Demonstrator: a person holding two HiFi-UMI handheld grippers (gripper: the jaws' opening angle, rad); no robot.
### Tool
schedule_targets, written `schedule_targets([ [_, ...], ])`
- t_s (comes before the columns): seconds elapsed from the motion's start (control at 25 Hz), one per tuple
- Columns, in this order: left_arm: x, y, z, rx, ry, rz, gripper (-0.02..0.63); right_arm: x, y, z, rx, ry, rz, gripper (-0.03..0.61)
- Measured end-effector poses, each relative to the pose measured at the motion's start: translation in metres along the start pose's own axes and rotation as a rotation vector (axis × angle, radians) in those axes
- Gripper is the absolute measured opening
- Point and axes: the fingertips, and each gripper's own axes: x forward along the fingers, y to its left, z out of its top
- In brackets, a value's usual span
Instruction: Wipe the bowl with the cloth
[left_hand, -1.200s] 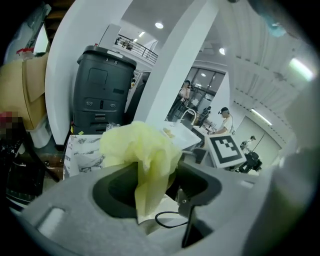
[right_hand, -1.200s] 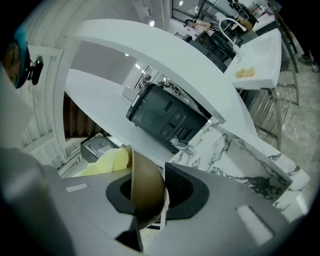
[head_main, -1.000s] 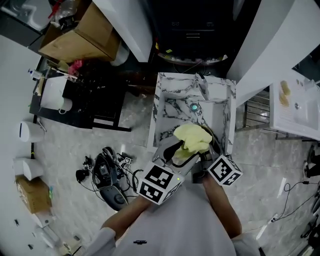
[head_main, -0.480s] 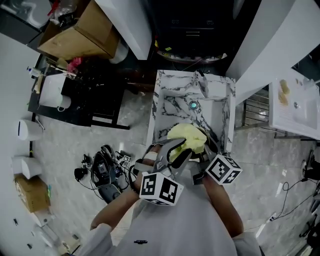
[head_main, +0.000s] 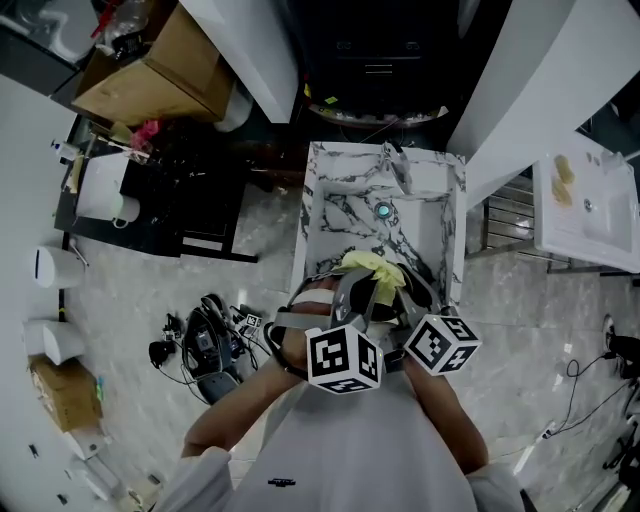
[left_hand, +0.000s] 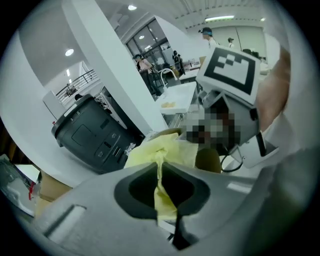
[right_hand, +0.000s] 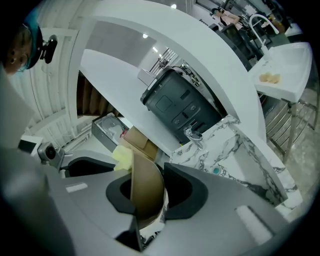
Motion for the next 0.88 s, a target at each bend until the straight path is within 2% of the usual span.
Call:
schedule_targets([
  [0.16,-0.002,-0.013,-0.010,0.026,0.064,-0.032,0.029,-0.003,0.000,0.003,0.002,-0.014,-0.003,0.076],
  [0.36,-0.010,-0.036,-0.017,-0.022,0.064,-0.146,0.026,0.000,0.000,0.004,-0.007,-0.009,0.013,0.078],
  [0.52,-0.017,-0.045,-0.010,-0.097,0.012,-0.231,0.026,0.003,0.005,0.006,-0.013,-0.005,0.030,0.078],
  [0.68,-0.022,-0.049,0.004,-0.198,-0.075,-0.318,0.026,0.006,0.003,0.008,-0.009,-0.008,0.033,0.077],
  [0.88,-0.024,-0.041,0.015,-0.247,-0.135,-0.313,0.026,0.007,0.004,0.011,0.004,-0.018,0.035,0.077],
])
